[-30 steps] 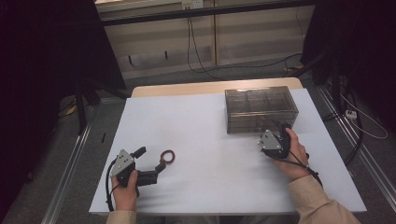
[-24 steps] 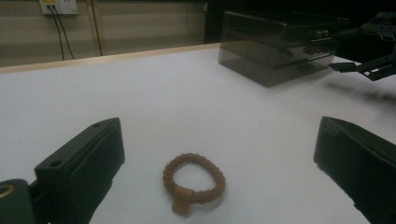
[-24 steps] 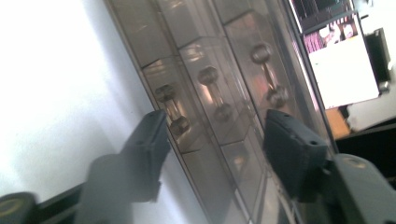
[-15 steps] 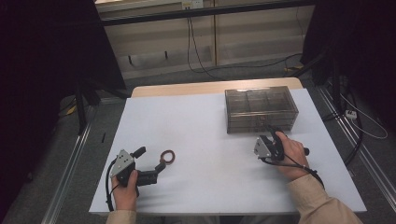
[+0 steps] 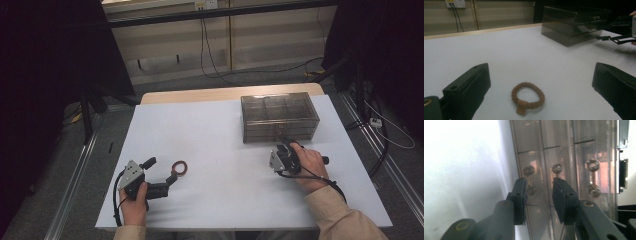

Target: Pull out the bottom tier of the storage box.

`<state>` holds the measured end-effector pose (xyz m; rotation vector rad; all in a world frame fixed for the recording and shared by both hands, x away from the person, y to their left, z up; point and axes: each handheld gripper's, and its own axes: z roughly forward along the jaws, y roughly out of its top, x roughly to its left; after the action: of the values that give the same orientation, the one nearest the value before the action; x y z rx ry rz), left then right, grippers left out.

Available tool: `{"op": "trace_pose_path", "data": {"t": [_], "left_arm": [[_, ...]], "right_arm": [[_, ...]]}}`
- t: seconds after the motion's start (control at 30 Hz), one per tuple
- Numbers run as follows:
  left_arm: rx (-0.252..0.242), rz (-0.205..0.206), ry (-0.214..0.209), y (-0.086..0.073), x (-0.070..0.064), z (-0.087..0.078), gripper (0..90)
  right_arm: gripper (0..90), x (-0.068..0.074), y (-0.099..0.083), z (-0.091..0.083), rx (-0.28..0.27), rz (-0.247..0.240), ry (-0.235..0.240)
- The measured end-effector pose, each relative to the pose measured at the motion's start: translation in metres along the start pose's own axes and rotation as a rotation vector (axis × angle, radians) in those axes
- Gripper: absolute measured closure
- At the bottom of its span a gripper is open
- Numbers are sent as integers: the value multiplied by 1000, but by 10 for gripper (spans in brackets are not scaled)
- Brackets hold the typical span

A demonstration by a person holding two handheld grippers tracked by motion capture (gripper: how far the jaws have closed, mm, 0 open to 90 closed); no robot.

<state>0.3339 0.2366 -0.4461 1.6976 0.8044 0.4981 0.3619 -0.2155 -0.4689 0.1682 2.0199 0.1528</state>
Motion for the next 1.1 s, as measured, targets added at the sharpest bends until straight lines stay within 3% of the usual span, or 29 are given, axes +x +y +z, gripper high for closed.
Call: {"op": "trace_pose_path", "data": {"t": [0.4, 1.1], "left_arm": [[6, 6, 2, 0, 1, 0, 19], [11, 5, 0, -1, 0, 0, 19]], "right_arm": [[681, 6, 2, 11, 28, -77, 27], [730, 8, 7, 21, 44, -129, 7]]}}
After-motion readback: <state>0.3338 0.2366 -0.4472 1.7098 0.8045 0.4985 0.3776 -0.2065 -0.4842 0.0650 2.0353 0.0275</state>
